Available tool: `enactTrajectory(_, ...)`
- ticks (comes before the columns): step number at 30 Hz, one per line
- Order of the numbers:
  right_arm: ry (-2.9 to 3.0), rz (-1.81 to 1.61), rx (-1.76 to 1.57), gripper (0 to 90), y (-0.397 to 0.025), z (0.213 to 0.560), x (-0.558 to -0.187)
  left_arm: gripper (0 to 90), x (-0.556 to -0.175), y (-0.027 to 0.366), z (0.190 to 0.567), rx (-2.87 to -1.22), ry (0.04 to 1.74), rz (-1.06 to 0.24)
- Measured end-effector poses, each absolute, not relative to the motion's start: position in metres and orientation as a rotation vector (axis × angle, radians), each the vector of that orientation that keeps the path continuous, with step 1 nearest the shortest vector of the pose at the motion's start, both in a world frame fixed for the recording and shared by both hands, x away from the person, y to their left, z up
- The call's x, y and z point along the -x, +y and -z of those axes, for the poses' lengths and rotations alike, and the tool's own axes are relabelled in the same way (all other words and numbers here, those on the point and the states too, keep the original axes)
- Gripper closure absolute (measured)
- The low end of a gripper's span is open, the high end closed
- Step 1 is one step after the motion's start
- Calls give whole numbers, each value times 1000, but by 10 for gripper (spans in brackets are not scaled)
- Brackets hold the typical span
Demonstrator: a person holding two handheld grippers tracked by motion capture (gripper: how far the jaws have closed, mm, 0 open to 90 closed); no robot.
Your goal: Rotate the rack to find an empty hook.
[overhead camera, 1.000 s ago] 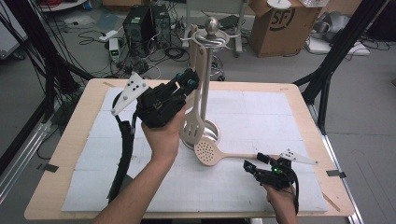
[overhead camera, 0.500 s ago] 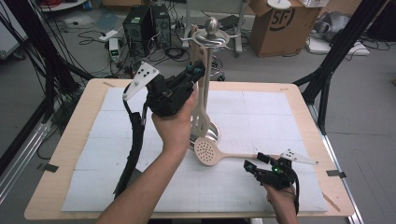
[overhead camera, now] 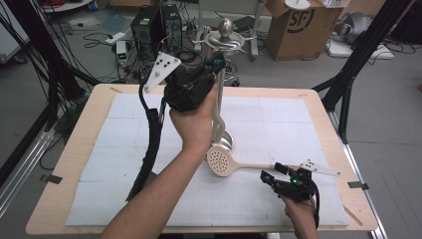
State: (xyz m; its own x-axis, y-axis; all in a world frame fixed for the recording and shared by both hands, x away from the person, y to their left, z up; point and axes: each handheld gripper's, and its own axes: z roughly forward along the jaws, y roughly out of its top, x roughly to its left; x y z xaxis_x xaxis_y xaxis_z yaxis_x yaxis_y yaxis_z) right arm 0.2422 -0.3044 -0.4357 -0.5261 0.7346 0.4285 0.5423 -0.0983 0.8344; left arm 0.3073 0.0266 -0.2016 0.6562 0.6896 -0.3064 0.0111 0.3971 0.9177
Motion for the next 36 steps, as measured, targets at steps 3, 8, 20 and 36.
enactTrajectory(3, 1983, -1688, -1432, 147, -305, 436, -242, 899, -309, 25, 203, -1098, 766, -497)
enactTrajectory(8, 1978, -1690, -1440, 147, -306, 436, -242, 899, -309, 26, 203, -1094, 761, -518)
enactTrajectory(20, 1984, -1679, -1430, 147, -306, 436, -242, 899, -319, 51, 201, -1055, 791, -498)
enactTrajectory(36, 1982, -1678, -1436, 147, -305, 437, -242, 899, -342, 69, 204, -1050, 782, -426)
